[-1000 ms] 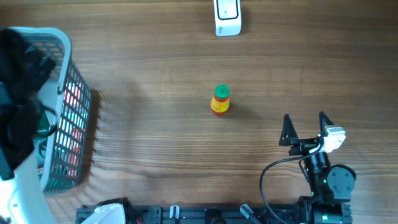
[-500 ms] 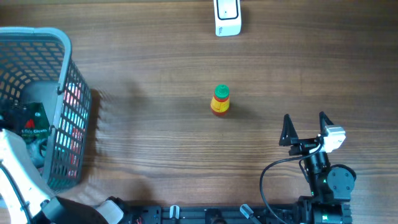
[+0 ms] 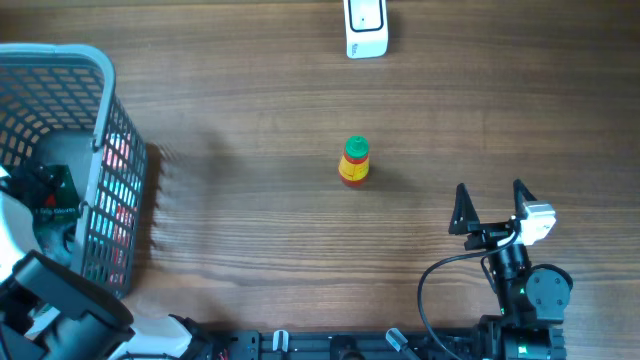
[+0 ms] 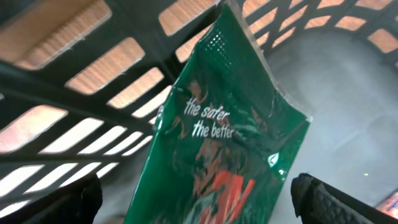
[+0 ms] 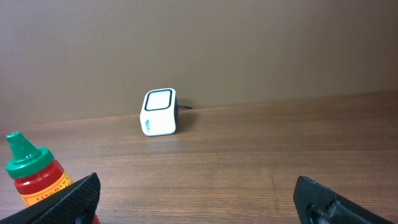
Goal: Scan the item barcode
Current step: 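Return the left gripper to the basket and grasp the green 3M glove pack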
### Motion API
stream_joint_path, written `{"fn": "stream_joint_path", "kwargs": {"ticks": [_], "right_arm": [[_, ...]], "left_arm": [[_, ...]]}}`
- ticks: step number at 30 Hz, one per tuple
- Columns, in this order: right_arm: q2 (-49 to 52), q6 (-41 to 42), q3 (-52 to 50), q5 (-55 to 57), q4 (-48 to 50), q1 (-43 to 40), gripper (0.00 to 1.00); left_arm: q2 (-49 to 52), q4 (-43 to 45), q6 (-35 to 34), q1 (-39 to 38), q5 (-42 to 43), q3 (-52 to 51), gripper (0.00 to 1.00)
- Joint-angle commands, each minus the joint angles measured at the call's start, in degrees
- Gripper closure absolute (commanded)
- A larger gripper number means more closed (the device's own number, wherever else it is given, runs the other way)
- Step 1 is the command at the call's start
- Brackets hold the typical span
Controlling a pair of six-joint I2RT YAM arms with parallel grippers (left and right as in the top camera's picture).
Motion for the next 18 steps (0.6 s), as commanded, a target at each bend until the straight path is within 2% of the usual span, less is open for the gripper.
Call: {"fn": "stream_joint_path", "kwargs": {"ticks": [1, 3, 5, 6, 7, 9, 12, 17, 18], "right_arm": [[-0.46, -0.61, -0.02, 0.11, 0.31, -0.09, 0.00], [-0.46, -0.61, -0.02, 0.11, 0.31, -0.09, 0.00], [-0.46, -0.61, -0.02, 0.11, 0.31, -0.09, 0.00], [-0.46, -0.61, -0.02, 0.11, 0.31, -0.09, 0.00], [-0.46, -0.63, -0.02, 0.11, 0.31, -0.09, 0.00], [-0.46, -0.61, -0.02, 0.11, 0.31, -0.09, 0.00], [-0.46, -0.59, -0.02, 0.11, 0.31, -0.09, 0.00], [-0.46, -0.61, -0.02, 0.11, 0.28, -0.09, 0.00], [-0.46, -0.61, -0.02, 0.11, 0.28, -0.09, 0.00]], "left_arm": [[2.99, 1.66, 0.74, 2.14, 10.29, -0.33, 0.00], [4.81, 2.80, 0.74, 2.23, 14.40, -0.33, 0.02], [5.73, 2.80, 0.96, 2.23, 20.52, -0.33, 0.18], [5.68, 2.71, 2.25, 2.23, 22.03, -0.33, 0.23], [5.60, 2.21, 3.87, 2.23, 23.78, -0.33, 0.40], [5.11, 1.01, 5.01, 2.21, 24.37, -0.09, 0.80], [0.59, -0.33, 4.98, 2.05, 28.46, 2.91, 0.96], [-14.93, 0.68, 2.58, 2.08, 28.98, 13.14, 0.96], [-18.01, 2.10, -0.09, 2.08, 29.00, 15.06, 0.96]]}}
